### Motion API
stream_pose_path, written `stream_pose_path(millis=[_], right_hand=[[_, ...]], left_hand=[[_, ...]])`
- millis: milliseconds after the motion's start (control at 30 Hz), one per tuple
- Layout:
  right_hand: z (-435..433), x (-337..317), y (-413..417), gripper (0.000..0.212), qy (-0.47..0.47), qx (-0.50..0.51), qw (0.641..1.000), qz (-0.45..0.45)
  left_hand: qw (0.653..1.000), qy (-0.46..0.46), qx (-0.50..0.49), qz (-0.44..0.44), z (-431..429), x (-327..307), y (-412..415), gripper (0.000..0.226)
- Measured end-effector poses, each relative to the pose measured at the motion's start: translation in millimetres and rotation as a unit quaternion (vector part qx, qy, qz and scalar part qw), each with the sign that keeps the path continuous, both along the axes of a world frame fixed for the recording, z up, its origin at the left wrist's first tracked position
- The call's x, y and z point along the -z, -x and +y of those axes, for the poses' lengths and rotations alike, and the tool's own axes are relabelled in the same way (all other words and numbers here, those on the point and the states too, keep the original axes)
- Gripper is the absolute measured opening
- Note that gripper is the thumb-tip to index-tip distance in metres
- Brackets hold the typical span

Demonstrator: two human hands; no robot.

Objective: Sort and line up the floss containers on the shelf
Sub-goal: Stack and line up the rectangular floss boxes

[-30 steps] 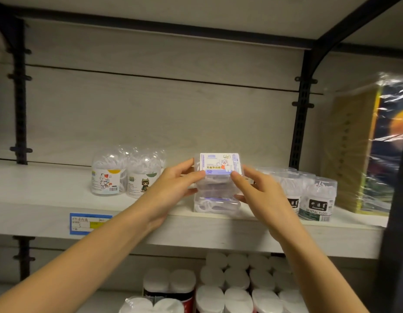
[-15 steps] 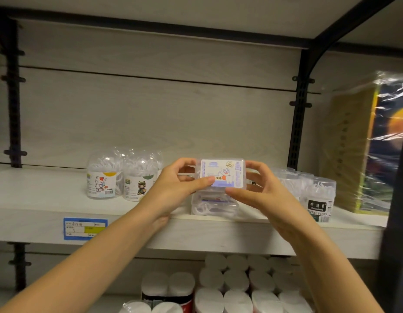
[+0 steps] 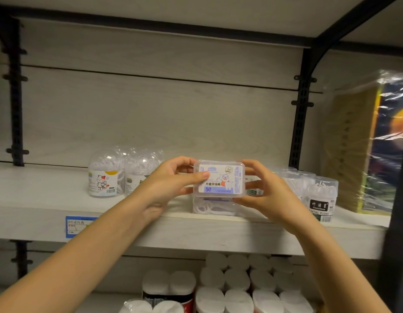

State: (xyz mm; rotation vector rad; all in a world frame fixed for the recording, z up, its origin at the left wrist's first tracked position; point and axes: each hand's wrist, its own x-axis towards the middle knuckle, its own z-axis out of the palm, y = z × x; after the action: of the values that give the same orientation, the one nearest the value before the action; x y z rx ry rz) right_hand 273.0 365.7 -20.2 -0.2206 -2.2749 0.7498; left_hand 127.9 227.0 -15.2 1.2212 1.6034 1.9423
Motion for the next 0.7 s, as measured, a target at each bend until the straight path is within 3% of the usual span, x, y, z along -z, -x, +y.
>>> stream_pose_path(millis=[200,300,400,533,700], right_hand=[[5,4,-3,0.056,0.029,-0.018,0.999,0.01],[5,5,-7,0.057,0.041,-0.025,0.998,0.031],[6,5,-14,0.057,0.063,-0.034,0.996,0.046],[4,5,-24,0.058,0.081,-0.051,0.994,0.047],[-1,7,-29,0.057,0.101,-0.081,0.991,0.043]], left_hand=[[0.999,-0.042,-0.004,-0.001,-29,-12,16,0.016],[0.997,-0.07,-0.023,0.01,-56,-18,30,0.033],[0.997,-0.06,-0.054,0.019,-74,-16,42,0.068],[0.996,-0.044,-0.082,-0.001,-80,-4,44,0.057],[0.995,-0.035,-0.094,-0.004,-83,4,38,0.087]])
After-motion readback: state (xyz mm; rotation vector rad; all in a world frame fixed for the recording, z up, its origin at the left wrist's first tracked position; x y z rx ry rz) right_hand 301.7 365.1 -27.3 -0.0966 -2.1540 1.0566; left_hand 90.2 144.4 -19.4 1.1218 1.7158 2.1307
